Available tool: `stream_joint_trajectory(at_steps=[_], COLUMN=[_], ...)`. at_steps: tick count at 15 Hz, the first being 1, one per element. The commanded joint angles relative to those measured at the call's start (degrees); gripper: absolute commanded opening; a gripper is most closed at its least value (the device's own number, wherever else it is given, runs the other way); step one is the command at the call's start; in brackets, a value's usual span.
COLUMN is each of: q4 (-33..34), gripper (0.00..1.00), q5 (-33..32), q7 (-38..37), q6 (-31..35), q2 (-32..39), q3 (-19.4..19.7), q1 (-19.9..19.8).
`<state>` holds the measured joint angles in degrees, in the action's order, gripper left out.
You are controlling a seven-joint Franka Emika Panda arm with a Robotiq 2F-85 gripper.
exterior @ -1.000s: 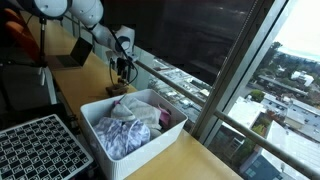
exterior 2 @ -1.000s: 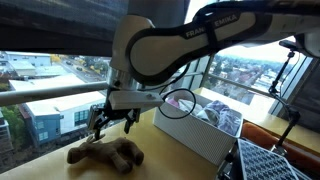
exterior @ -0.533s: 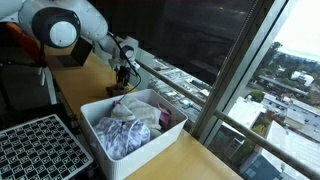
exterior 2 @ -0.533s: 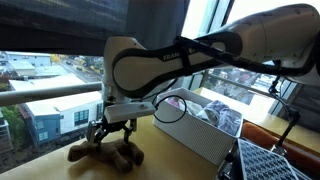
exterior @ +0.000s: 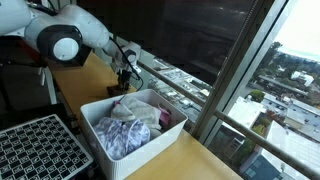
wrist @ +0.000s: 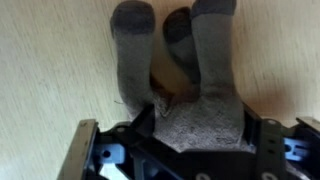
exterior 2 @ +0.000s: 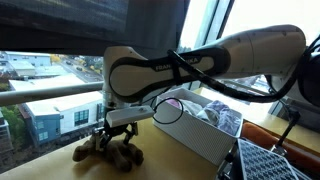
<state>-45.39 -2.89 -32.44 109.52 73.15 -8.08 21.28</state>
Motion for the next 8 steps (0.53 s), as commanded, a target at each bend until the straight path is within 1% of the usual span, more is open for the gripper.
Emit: stream_joint_trajectory(at_steps=[1,2,5,8], q4=[6.2,5.55,5.47,4.76], gripper=[0.5,0.43,0.21,0.02], q5=[2.33,0.62,0.89,1.14], q7=[1.98,1.55,1.63,1.66], q6=[-3.18,-2.89,-2.92,-2.49], q2=[3.54,3.15,2.61,1.39], q3=[1.79,0.01,-0.15,-0.48], q1=[0.82,-0.18,-0.59,-0.82])
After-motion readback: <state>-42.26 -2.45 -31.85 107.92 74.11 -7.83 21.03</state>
